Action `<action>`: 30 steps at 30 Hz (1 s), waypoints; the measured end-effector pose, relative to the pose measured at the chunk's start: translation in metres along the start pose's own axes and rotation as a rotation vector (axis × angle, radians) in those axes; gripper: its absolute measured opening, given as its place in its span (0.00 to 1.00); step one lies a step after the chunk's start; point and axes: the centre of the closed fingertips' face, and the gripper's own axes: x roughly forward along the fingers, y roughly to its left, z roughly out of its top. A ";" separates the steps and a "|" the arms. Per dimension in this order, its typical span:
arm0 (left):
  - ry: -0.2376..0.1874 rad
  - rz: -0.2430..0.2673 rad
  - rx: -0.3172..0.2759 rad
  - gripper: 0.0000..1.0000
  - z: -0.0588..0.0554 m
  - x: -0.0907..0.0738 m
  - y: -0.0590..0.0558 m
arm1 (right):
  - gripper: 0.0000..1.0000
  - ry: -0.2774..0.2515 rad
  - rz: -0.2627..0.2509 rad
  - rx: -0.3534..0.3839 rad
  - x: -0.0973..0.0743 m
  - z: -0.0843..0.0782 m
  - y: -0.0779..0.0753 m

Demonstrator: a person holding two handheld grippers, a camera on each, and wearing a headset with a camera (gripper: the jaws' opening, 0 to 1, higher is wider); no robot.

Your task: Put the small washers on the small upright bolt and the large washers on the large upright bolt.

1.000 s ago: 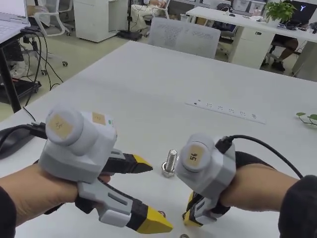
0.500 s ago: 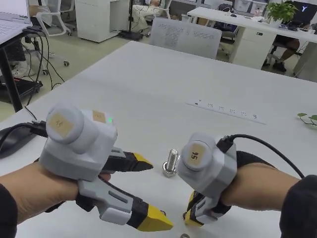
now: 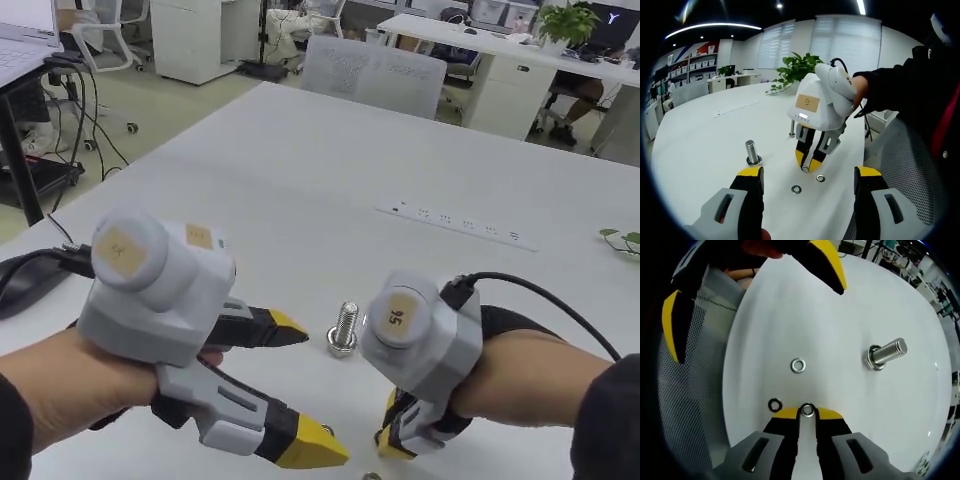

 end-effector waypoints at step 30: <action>0.007 -0.016 0.006 0.73 -0.001 0.003 -0.003 | 0.12 -0.040 -0.047 0.075 -0.036 -0.016 -0.008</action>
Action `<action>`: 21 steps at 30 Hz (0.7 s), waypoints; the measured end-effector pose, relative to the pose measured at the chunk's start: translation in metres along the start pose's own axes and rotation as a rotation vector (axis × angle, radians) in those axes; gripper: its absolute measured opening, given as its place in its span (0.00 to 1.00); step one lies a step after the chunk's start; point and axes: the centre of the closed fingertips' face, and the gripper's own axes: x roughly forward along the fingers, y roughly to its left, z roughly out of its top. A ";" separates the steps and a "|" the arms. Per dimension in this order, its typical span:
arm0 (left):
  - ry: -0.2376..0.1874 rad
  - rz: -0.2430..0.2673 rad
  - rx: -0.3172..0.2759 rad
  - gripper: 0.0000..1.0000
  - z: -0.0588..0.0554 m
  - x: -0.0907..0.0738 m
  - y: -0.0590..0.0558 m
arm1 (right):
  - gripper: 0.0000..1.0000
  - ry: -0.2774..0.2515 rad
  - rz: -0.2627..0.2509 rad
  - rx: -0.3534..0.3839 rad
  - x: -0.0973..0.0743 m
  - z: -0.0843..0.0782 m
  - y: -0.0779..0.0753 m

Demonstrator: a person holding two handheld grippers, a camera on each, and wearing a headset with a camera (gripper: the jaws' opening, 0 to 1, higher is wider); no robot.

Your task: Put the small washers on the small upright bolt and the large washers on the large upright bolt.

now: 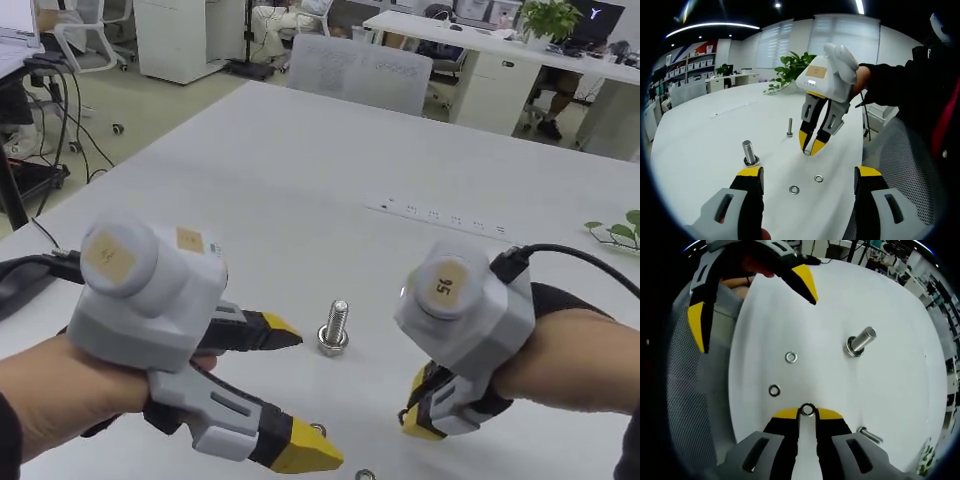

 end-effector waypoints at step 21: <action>0.009 0.003 0.002 0.73 -0.003 0.000 0.000 | 0.12 -0.016 -0.010 0.012 -0.020 -0.006 0.000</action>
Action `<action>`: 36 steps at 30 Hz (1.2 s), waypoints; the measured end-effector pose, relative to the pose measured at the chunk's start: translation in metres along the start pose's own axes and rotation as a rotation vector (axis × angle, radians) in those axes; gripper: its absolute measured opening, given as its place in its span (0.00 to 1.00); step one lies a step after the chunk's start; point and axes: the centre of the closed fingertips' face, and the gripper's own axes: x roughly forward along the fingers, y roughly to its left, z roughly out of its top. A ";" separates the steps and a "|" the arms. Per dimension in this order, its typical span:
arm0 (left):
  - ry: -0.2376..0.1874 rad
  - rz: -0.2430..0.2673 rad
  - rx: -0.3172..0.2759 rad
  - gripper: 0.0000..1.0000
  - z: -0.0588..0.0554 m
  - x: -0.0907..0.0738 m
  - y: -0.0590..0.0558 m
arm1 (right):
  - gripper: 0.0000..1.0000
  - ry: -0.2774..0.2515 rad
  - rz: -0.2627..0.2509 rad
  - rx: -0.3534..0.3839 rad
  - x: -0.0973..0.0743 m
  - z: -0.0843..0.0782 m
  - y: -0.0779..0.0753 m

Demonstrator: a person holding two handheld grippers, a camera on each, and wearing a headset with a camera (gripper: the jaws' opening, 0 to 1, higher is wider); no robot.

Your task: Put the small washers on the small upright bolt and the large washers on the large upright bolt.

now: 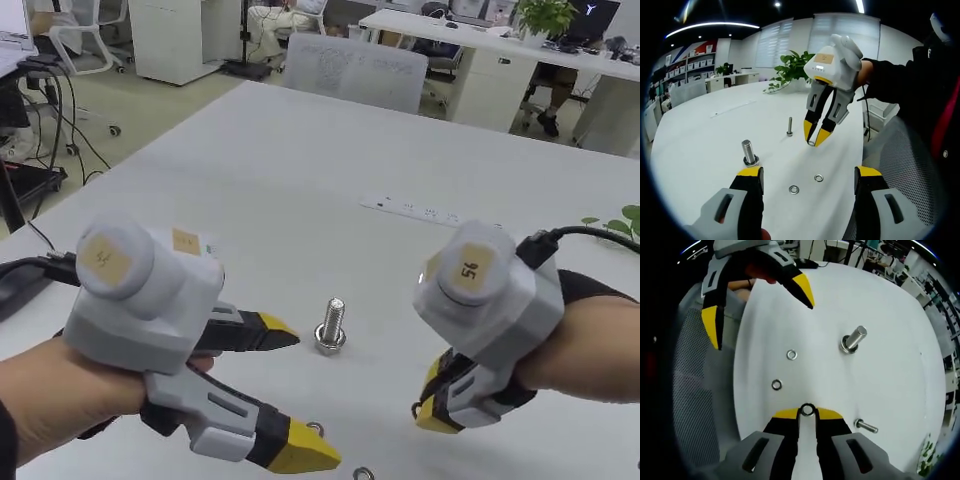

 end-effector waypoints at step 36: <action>0.003 -0.006 -0.002 0.73 0.001 0.003 0.001 | 0.12 -0.025 -0.085 0.052 -0.054 -0.019 -0.033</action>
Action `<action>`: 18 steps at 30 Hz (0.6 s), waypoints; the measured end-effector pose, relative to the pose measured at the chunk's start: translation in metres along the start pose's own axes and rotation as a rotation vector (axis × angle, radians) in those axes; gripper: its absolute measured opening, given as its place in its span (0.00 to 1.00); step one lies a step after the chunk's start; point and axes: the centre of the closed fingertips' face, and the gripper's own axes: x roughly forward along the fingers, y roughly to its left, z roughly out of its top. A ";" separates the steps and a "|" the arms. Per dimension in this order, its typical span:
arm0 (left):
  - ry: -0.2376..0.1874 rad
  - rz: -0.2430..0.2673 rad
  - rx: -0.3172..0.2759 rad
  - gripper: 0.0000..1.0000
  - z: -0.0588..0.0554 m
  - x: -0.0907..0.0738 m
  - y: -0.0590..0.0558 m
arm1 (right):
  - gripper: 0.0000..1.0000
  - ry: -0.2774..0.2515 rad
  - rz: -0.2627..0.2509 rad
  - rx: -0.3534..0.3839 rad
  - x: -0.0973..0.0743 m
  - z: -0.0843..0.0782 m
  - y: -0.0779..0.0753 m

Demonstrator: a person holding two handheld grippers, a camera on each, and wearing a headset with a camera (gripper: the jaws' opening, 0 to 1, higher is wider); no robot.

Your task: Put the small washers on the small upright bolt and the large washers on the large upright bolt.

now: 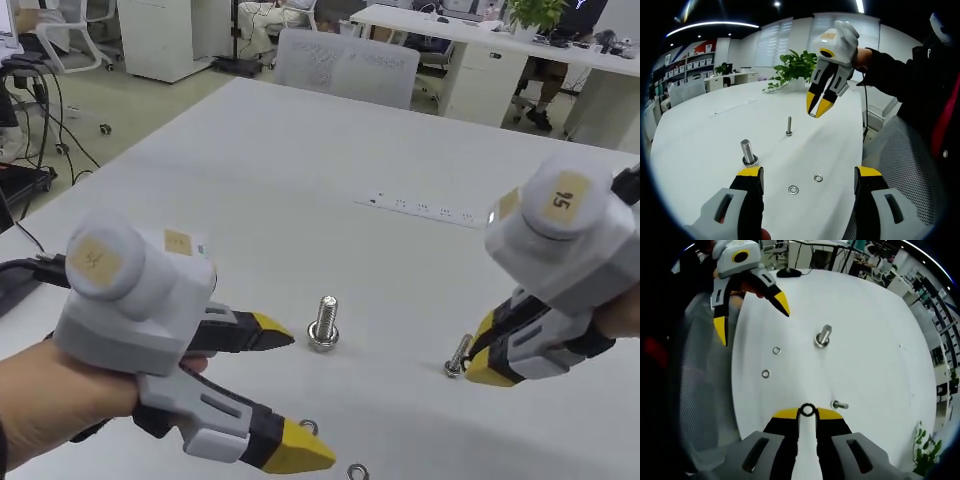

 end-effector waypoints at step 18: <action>0.011 -0.014 -0.002 0.73 -0.003 0.003 -0.003 | 0.12 -0.007 -0.050 0.061 -0.012 -0.014 -0.027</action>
